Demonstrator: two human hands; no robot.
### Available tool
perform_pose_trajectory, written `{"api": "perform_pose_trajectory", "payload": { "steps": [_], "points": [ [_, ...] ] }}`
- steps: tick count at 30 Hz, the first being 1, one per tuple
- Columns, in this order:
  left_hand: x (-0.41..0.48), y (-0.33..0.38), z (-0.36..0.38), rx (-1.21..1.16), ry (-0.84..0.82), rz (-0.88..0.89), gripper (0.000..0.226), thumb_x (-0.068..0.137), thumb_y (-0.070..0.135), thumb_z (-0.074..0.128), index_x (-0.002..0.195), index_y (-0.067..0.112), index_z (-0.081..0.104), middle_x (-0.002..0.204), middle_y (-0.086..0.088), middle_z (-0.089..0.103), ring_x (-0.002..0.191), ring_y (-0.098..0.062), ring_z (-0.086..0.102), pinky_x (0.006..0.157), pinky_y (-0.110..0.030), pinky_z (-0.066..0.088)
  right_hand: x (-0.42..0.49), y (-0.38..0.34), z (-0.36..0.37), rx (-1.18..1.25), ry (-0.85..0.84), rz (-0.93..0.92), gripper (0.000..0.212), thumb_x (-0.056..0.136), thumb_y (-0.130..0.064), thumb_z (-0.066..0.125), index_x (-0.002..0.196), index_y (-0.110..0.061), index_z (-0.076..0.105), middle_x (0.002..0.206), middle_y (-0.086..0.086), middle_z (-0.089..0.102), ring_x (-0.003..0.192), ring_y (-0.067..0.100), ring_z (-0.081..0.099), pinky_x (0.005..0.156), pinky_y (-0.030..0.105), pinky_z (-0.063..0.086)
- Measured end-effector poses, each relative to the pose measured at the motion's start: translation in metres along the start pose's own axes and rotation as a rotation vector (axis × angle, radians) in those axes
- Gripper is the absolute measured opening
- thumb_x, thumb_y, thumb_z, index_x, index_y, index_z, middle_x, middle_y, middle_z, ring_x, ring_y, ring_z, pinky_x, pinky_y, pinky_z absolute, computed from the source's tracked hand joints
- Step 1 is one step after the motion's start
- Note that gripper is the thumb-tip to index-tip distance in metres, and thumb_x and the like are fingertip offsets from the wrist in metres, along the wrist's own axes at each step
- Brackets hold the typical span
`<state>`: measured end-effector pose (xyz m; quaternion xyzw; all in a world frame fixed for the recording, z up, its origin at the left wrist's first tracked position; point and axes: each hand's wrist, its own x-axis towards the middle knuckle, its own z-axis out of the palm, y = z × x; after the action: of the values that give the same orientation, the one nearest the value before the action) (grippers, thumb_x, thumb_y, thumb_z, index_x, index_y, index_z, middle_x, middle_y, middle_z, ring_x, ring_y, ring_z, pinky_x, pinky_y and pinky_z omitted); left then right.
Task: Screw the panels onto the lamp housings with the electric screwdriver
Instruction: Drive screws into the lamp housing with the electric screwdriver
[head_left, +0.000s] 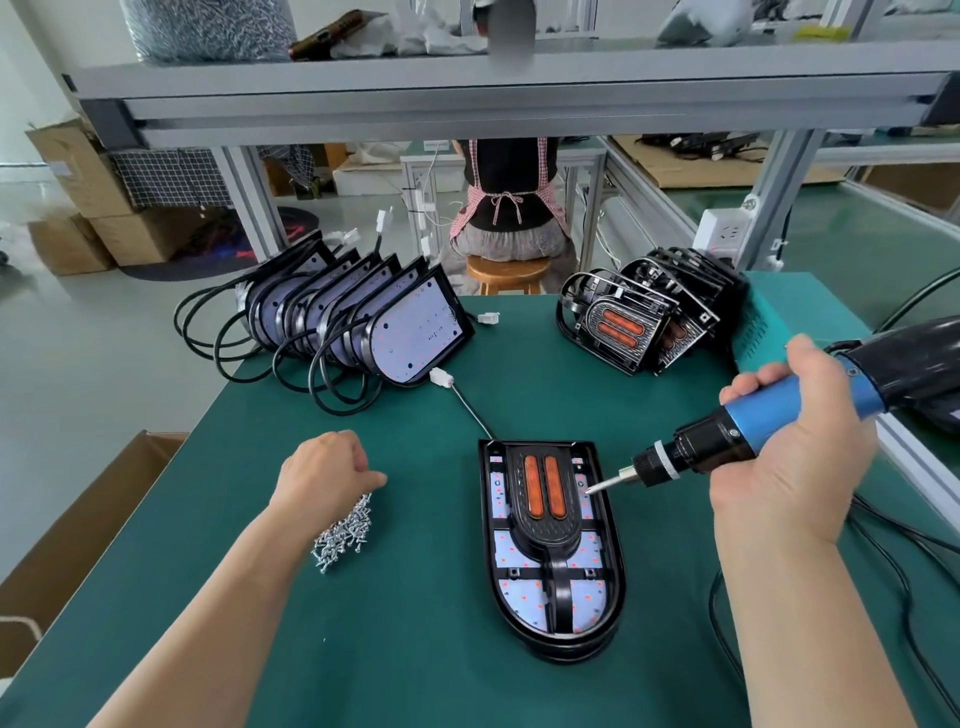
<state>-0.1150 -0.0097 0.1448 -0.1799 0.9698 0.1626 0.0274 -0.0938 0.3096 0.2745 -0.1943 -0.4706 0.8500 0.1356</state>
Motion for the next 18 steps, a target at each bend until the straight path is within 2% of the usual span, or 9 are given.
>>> {"api": "perform_pose_trajectory", "payload": {
  "steps": [4, 6, 10, 14, 18],
  "points": [
    [-0.0021, 0.0013, -0.0036, 0.032, -0.033, 0.042, 0.013, 0.084, 0.015, 0.071, 0.077, 0.018, 0.061, 0.088, 0.0, 0.066, 0.092, -0.024, 0.061, 0.076, -0.032, 0.049, 0.0017, -0.0003, -0.0004, -0.031, 0.022, 0.027, 0.032, 0.109, -0.022, 0.039, 0.079, -0.017, 0.032, 0.074, 0.002, 0.033, 0.057, 0.01, 0.038, 0.05, 0.016, 0.038],
    [-0.003, 0.0043, -0.0046, 0.061, -0.034, 0.052, 0.016, 0.084, 0.008, 0.067, 0.074, 0.02, 0.061, 0.089, -0.001, 0.068, 0.092, -0.025, 0.062, 0.076, -0.031, 0.048, 0.0005, 0.0, 0.0003, -0.026, 0.025, 0.044, 0.031, 0.109, -0.023, 0.04, 0.08, -0.017, 0.033, 0.075, 0.002, 0.034, 0.057, 0.01, 0.038, 0.051, 0.016, 0.038],
    [-0.0029, 0.0074, -0.0045, 0.103, -0.037, 0.058, 0.02, 0.085, 0.009, 0.064, 0.071, 0.021, 0.057, 0.09, -0.002, 0.069, 0.091, -0.026, 0.062, 0.073, -0.029, 0.045, 0.0007, 0.0011, -0.0024, 0.009, 0.035, 0.051, 0.031, 0.108, -0.023, 0.041, 0.079, -0.018, 0.033, 0.074, 0.0, 0.034, 0.057, 0.009, 0.038, 0.051, 0.015, 0.038],
    [-0.0042, 0.0035, -0.0072, 0.081, -0.107, 0.097, 0.014, 0.085, 0.025, 0.074, 0.081, 0.02, 0.061, 0.087, 0.003, 0.065, 0.09, -0.021, 0.06, 0.071, -0.028, 0.043, -0.0029, 0.0005, -0.0026, -0.024, 0.024, 0.033, 0.032, 0.109, -0.022, 0.04, 0.078, -0.017, 0.032, 0.074, 0.002, 0.033, 0.057, 0.01, 0.037, 0.05, 0.015, 0.038],
    [-0.008, 0.0051, -0.0069, 0.172, -0.176, 0.146, 0.015, 0.082, 0.012, 0.069, 0.082, 0.022, 0.059, 0.086, 0.006, 0.063, 0.092, -0.021, 0.06, 0.072, -0.028, 0.046, -0.0036, -0.0002, -0.0012, -0.054, 0.026, 0.036, 0.034, 0.109, -0.021, 0.038, 0.076, -0.017, 0.031, 0.074, 0.002, 0.032, 0.056, 0.01, 0.036, 0.048, 0.015, 0.037]
  ]
}}
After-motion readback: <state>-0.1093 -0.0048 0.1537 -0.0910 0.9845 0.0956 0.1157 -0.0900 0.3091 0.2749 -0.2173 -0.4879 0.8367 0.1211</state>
